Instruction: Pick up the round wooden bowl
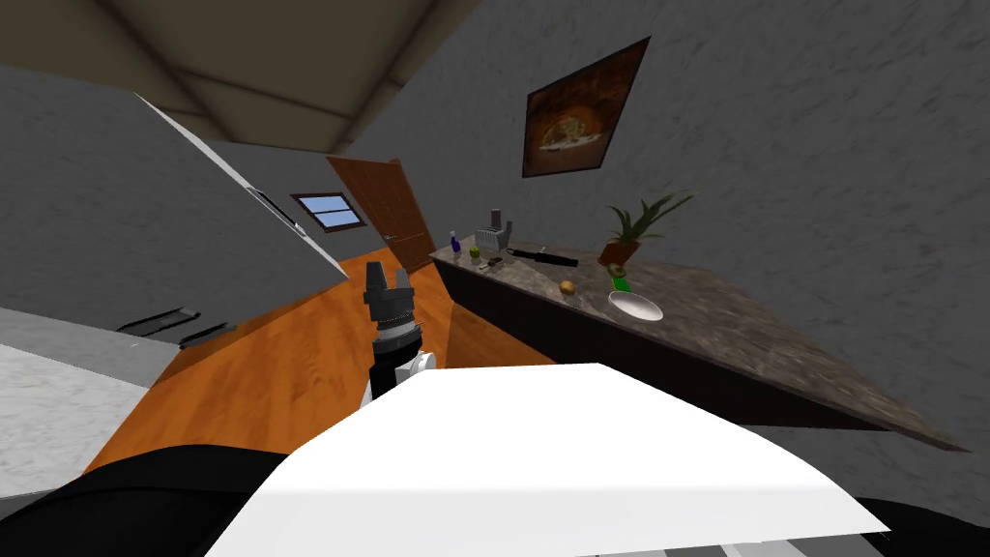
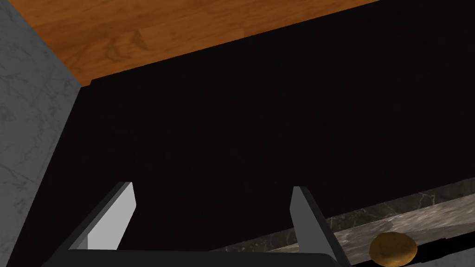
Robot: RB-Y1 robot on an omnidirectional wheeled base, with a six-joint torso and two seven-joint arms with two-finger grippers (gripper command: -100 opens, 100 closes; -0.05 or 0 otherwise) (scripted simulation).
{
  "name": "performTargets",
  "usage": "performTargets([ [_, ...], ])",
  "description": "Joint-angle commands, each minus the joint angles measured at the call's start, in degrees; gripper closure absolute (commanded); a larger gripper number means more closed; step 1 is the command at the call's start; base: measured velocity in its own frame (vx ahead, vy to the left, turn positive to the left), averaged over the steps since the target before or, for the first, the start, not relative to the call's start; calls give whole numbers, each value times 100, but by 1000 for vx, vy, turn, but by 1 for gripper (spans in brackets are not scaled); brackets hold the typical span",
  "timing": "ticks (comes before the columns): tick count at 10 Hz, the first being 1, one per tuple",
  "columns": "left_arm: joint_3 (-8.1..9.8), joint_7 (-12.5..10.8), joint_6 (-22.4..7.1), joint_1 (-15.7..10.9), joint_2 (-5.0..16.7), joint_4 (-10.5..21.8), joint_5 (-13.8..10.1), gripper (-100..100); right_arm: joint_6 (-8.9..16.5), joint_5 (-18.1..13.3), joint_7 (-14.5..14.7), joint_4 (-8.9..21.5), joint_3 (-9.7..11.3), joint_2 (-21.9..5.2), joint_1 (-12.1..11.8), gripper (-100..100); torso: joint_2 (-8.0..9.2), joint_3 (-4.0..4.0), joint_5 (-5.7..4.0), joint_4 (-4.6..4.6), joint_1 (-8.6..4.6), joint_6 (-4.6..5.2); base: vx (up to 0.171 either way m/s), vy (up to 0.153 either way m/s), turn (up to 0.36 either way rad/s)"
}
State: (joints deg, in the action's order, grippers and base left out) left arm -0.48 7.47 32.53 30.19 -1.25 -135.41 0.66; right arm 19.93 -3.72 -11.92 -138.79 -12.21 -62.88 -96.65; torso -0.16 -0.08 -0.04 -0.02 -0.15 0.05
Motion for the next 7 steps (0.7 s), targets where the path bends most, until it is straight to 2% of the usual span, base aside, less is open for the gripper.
performTargets([
  [1, 0, 0, 0, 0, 0, 0, 0, 0, 9, -36, 2, -16, -6, -11, -178, -100, 0, 0, 0, 0, 0, 0, 21, -5, -18],
  [2, 0, 0, 0, 0, 0, 0, 0, 0, 227, -140, -57, 14, 32, -263, -450, -100, 7, 4, 1, 2, 5, 3, 39, -2, 308],
  [3, -1, 0, 0, -1, 0, 0, 0, 0, 227, -140, -57, 14, 32, -263, -476, -100, 1, 1, 0, 0, 3, -6, 36, -16, 223],
  [4, 0, 0, 0, 0, 0, 0, 0, 0, 438, -254, -119, 46, 75, -490, -720, -100, 1, 1, 0, 0, 0, 0, 55, -16, 414],
  [5, -1, 0, 0, -1, 0, 0, 0, 0, 438, -254, -119, 46, 75, -509, -757, -100, -8, -4, -1, -2, -4, -8, 53, -37, 171],
  [7, 0, 0, 0, -1, 0, 0, 0, 0, 775, -503, -249, 115, 175, -932, -1191, -100, -10, -6, -2, -3, -10, -6, 70, -52, 409],
])
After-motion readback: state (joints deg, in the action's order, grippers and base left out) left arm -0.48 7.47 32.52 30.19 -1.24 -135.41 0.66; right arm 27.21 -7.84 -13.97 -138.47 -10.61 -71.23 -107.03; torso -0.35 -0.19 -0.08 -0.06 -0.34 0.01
